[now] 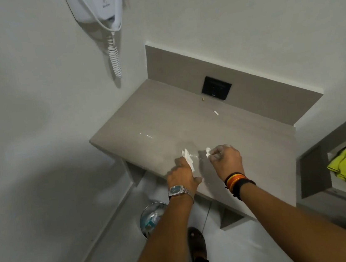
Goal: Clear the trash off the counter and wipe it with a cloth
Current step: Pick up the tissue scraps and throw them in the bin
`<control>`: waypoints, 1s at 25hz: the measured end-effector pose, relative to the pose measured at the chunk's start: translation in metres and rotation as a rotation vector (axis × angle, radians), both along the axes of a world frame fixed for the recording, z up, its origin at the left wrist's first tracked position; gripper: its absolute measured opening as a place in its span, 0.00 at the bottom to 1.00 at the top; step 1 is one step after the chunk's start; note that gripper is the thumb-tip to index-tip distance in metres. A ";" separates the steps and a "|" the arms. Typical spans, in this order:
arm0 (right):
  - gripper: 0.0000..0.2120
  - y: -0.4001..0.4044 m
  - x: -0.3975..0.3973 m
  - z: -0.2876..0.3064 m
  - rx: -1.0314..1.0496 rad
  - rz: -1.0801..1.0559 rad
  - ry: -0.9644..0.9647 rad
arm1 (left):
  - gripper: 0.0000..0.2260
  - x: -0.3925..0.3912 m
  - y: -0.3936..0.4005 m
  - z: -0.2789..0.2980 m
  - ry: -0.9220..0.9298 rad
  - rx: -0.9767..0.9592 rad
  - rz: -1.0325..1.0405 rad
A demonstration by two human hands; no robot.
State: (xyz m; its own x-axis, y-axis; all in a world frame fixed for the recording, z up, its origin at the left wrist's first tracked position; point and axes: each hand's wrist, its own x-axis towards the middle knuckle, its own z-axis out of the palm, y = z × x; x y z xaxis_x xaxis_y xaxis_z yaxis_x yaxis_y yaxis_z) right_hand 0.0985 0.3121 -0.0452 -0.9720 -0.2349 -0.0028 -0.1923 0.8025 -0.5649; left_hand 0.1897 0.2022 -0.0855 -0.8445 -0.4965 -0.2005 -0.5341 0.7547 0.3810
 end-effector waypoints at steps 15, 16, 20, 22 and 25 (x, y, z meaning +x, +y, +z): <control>0.06 -0.031 -0.047 -0.008 -0.144 0.056 -0.035 | 0.14 -0.048 -0.043 -0.015 0.069 -0.139 -0.203; 0.06 -0.031 -0.049 -0.006 -0.153 0.056 -0.031 | 0.11 -0.046 -0.046 -0.017 0.096 -0.093 -0.167; 0.04 -0.058 -0.012 -0.008 -0.194 0.234 0.025 | 0.08 0.001 -0.088 -0.018 0.296 0.103 0.279; 0.03 -0.084 0.032 -0.023 -0.157 0.407 -0.066 | 0.07 0.045 -0.109 -0.024 0.345 0.097 0.497; 0.04 -0.111 0.094 -0.065 -0.081 0.589 -0.307 | 0.08 0.112 -0.115 -0.058 0.261 0.169 0.678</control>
